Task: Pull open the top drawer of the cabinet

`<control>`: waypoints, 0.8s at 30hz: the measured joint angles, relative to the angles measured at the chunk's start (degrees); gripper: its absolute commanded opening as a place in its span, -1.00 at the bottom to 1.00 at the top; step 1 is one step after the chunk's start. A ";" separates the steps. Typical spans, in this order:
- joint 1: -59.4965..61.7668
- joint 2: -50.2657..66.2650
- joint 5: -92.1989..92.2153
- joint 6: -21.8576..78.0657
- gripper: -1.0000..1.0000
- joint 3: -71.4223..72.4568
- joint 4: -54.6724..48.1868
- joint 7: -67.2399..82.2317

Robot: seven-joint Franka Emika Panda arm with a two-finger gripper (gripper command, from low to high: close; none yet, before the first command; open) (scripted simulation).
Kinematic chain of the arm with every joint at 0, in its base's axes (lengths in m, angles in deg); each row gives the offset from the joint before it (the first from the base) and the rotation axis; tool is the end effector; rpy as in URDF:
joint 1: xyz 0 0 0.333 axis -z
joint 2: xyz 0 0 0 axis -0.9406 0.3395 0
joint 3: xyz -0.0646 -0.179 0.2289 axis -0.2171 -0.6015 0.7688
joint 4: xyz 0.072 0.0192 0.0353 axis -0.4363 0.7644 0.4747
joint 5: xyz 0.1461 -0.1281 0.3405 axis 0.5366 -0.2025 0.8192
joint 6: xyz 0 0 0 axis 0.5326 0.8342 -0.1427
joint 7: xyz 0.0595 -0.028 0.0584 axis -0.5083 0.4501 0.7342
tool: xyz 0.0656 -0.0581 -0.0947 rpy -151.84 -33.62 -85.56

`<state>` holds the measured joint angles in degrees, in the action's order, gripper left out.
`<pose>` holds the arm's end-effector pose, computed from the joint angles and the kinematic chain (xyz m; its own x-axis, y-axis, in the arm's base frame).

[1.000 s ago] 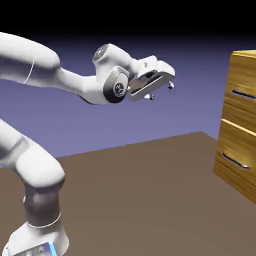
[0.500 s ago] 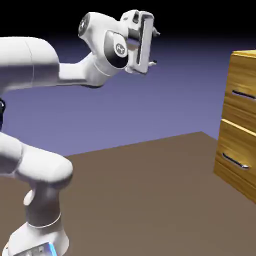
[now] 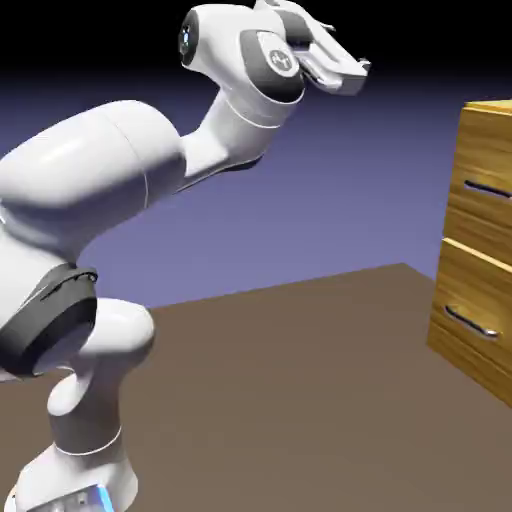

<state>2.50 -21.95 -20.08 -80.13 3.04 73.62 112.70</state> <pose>0.4103 -0.0113 0.7385 -0.2071 0.8934 -0.3986 -0.0702 0.3928 0.9169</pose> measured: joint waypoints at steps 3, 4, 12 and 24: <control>-4.65 -2.02 -6.27 1.22 0.00 -3.12 -2.56 7.48; -6.20 -2.69 -8.36 1.63 0.00 -4.16 -3.41 9.97; -18.60 -8.07 -25.09 4.89 0.00 -12.47 -10.22 29.90; -37.20 -16.13 -50.19 9.79 0.00 -24.94 -20.45 59.80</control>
<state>-34.69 -38.09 -70.27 -70.35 -21.90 53.17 172.50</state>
